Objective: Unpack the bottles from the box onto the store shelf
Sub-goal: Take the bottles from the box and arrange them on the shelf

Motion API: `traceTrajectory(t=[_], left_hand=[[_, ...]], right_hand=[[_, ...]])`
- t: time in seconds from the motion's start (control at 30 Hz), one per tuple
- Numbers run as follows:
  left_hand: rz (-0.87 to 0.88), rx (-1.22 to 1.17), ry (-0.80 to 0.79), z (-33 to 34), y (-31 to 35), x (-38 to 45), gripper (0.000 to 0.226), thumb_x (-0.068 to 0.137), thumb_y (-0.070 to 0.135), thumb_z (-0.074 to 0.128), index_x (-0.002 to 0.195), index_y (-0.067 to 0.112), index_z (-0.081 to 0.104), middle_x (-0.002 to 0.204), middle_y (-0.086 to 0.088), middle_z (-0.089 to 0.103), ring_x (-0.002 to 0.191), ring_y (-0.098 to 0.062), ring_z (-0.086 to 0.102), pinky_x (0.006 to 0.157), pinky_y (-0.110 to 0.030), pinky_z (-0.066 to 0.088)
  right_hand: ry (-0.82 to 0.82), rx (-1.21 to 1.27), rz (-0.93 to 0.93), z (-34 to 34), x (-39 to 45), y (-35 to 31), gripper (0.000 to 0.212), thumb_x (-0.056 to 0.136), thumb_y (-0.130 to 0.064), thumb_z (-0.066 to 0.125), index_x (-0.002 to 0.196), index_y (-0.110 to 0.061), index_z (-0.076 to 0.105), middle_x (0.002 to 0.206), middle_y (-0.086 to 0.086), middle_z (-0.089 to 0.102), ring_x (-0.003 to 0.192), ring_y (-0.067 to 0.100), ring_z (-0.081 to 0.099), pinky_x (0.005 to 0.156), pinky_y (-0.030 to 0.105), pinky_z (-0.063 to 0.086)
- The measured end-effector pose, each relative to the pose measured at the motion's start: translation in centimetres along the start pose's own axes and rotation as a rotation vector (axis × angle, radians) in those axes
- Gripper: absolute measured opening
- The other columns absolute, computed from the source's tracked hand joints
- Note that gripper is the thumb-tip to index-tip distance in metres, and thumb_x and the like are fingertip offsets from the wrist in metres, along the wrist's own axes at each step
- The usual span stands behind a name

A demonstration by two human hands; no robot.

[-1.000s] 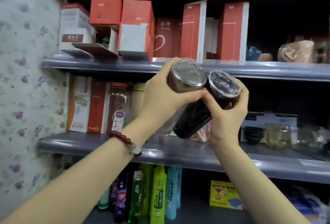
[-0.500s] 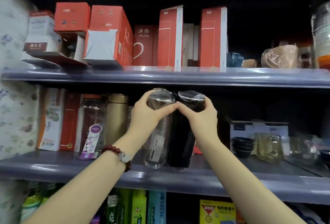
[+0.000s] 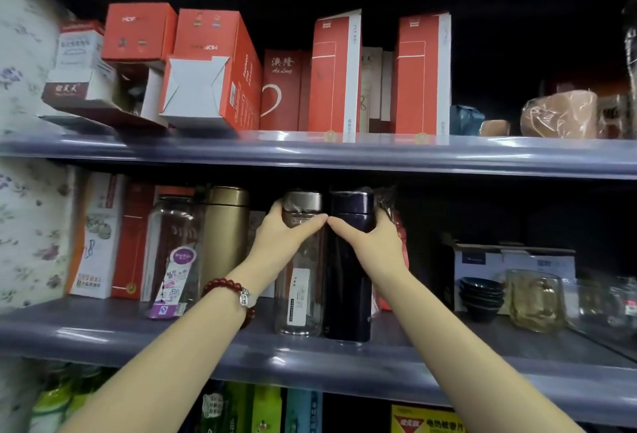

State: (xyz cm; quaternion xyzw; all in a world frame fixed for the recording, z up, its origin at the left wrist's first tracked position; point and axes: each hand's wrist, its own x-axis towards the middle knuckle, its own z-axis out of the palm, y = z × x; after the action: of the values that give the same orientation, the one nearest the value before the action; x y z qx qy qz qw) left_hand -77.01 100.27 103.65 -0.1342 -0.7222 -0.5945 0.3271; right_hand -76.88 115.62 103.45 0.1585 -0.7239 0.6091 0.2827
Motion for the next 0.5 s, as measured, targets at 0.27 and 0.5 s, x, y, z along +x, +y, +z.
traceTrajectory(t=[0.27, 0.5], left_hand=[[-0.105, 0.168, -0.174, -1.3, -1.8, -3.5, 0.085, 0.075, 0.06, 0.066, 0.145, 0.04, 0.02, 0.136, 0.01, 0.052, 0.125, -0.013, 0.05, 0.106, -0.035, 0.04], [-0.037, 0.506, -0.215, -4.3, -1.6, -7.2, 0.058, 0.088, 0.029, 0.062, 0.141, 0.022, 0.039, 0.123, -0.004, 0.06, 0.106, -0.017, 0.059, 0.083, -0.025, 0.042]], right_hand=[[-0.038, -0.139, -0.001, -0.4, -3.8, 1.1, 0.056, 0.085, -0.039, 0.067, 0.131, -0.02, 0.04, 0.106, -0.014, 0.053, 0.103, 0.006, 0.055, 0.066, 0.003, 0.035], [-0.019, -0.427, 0.038, 0.0, -7.4, 1.6, 0.037, 0.086, -0.025, 0.063, 0.116, -0.009, 0.051, 0.111, 0.007, 0.059, 0.1, 0.023, 0.056, 0.075, 0.026, 0.039]])
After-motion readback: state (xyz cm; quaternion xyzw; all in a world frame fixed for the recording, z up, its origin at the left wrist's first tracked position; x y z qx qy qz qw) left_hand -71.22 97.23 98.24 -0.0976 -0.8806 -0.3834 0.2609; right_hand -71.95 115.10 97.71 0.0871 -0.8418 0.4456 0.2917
